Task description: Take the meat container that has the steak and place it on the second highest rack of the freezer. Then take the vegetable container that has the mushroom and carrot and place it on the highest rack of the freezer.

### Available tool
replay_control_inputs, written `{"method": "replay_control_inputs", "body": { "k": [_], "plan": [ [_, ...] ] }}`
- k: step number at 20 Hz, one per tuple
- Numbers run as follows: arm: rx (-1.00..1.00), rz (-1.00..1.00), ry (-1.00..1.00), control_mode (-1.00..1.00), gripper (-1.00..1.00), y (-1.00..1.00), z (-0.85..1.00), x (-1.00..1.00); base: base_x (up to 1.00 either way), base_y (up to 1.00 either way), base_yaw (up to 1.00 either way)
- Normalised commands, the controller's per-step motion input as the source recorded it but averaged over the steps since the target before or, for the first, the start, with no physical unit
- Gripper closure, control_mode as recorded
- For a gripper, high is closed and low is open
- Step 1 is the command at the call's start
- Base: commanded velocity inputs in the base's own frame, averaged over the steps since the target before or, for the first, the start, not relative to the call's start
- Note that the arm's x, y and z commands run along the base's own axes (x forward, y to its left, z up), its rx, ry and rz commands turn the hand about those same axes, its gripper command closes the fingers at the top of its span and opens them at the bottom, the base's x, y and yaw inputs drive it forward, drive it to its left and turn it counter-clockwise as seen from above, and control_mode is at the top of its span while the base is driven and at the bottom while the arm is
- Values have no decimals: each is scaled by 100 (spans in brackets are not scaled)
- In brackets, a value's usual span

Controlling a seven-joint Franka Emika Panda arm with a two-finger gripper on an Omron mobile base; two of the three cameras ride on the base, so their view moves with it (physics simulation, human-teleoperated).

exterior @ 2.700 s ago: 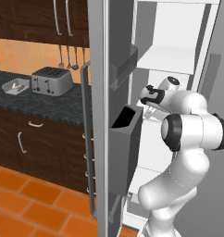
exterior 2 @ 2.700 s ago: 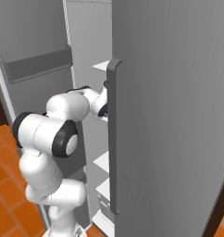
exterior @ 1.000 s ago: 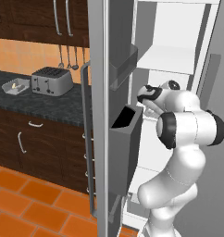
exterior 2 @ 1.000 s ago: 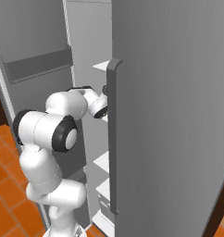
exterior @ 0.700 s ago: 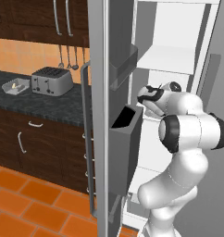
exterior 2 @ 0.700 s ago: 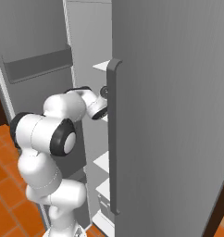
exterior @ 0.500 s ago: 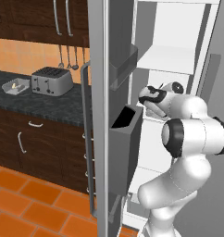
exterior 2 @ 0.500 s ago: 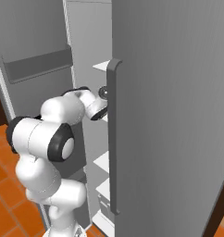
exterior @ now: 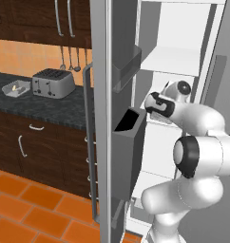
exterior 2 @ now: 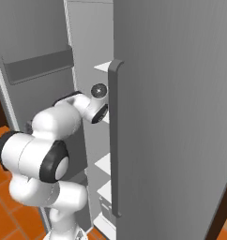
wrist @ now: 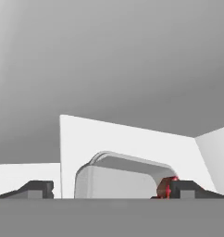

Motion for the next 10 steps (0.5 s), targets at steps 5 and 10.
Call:
{"method": "replay_control_inputs", "body": {
  "k": [5,10],
  "plan": [
    [-1,0,-1,-100,-100,2,34,-61,0,0,0],
    [-3,0,-4,-100,-100,1,35,-76,0,0,0]
  ]
}}
